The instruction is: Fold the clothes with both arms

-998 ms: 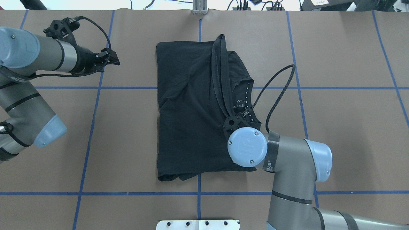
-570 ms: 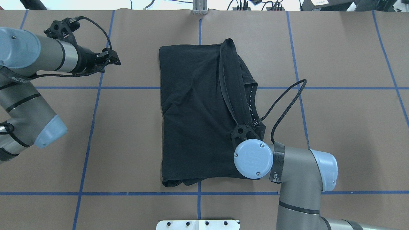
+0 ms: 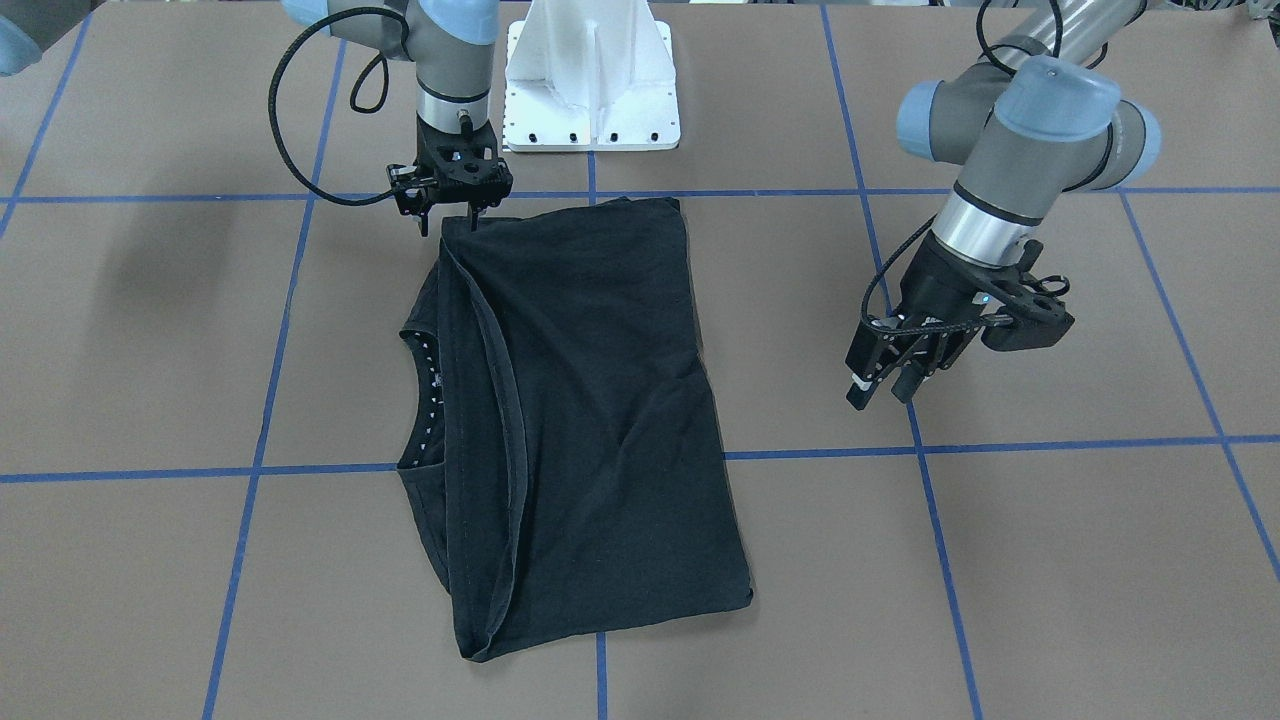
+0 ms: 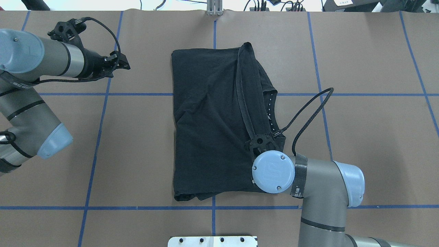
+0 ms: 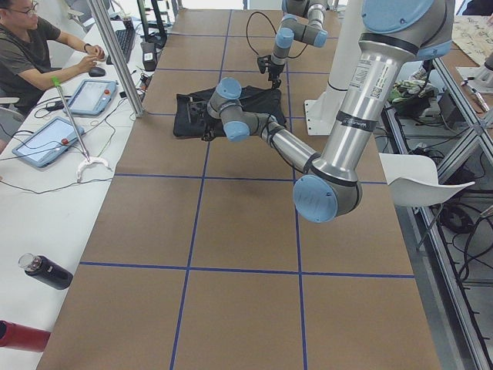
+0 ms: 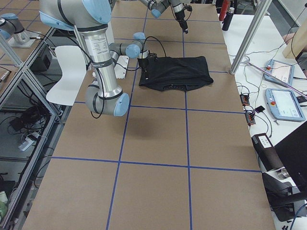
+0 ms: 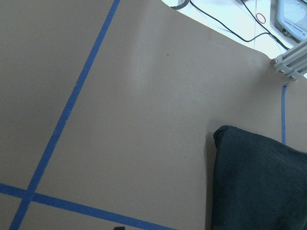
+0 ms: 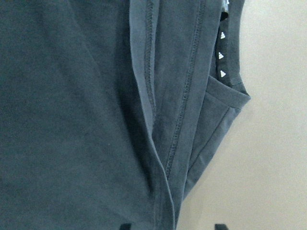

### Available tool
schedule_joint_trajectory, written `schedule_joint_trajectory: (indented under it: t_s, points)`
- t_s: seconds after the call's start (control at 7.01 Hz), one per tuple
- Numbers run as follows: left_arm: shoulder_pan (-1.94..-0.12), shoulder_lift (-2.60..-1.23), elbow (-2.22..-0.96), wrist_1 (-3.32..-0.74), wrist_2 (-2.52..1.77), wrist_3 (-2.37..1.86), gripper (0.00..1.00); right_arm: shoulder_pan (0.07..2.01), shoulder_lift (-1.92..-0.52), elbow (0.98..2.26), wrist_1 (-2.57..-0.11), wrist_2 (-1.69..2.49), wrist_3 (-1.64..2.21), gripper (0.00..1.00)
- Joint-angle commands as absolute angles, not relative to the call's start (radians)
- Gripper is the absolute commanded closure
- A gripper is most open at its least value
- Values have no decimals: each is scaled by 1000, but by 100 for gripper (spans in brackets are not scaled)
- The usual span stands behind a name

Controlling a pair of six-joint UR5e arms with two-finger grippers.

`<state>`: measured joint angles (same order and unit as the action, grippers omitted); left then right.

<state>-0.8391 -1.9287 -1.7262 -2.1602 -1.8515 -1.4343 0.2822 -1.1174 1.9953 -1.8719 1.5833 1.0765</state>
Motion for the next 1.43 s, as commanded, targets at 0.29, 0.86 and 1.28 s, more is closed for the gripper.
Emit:
schedule_joint_trajectory:
  t_s: [0.29,0.86,1.28]
  points:
    - [-842,-1922,-1741,-2160,-1855,-1433,31,351,-1024,1881,-1842,1588,1056,0]
    - [-842,-1919,-1740,-2160,-1855,-1431,31,414,-976,1709,-1726,1589,999,0]
    - [-842,-1919,-1740,-2160,-1855,-1433,31,460,-976,1663,-1723,1594,922,0]
